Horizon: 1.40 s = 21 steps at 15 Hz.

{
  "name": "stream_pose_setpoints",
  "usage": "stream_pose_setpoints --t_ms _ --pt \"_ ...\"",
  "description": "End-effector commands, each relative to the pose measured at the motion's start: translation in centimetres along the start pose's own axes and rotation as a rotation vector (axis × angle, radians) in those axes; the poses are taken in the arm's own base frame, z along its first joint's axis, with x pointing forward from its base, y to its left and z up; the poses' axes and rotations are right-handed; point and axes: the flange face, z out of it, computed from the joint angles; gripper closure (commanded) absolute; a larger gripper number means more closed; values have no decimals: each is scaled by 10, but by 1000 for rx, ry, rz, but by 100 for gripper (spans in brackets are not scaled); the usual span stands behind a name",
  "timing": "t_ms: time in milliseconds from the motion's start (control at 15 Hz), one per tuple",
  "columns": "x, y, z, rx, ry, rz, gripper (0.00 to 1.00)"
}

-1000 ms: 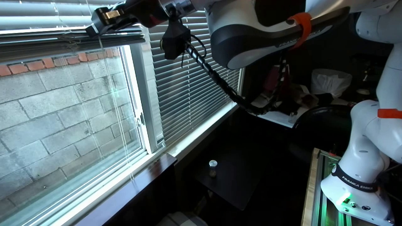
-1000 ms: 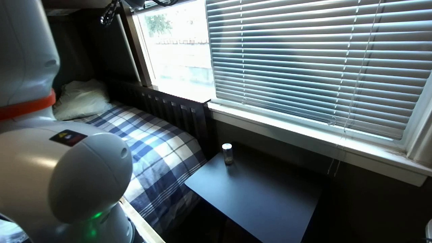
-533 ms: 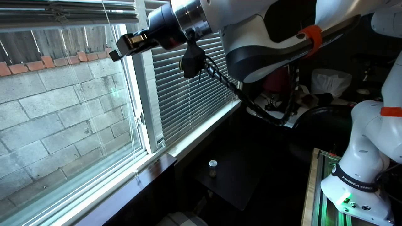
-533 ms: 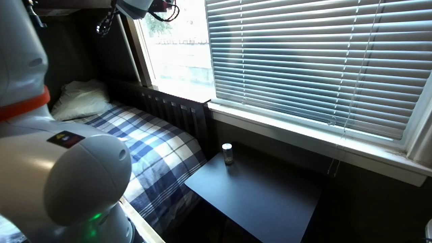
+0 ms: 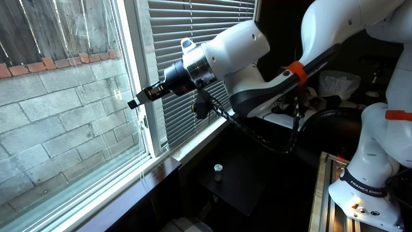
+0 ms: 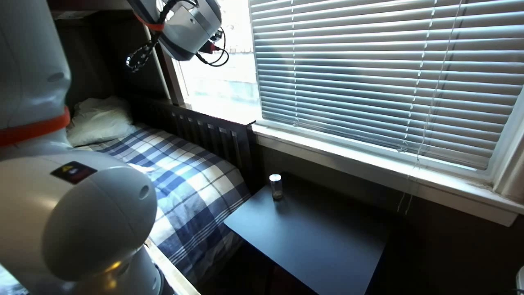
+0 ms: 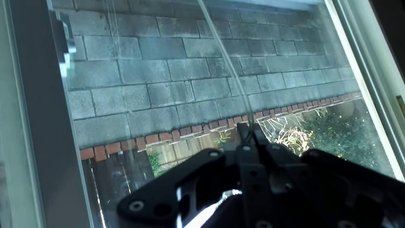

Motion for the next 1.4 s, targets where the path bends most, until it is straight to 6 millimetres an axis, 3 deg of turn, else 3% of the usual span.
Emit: stream_pose_setpoints --t_ms 0,67,733,1333 --pt "-61 26 27 5 -108 58 99" --pt "-21 13 11 14 -29 20 99" --pt "-16 14 11 28 -12 20 99" --pt "-79 30 58 89 -110 181 99"
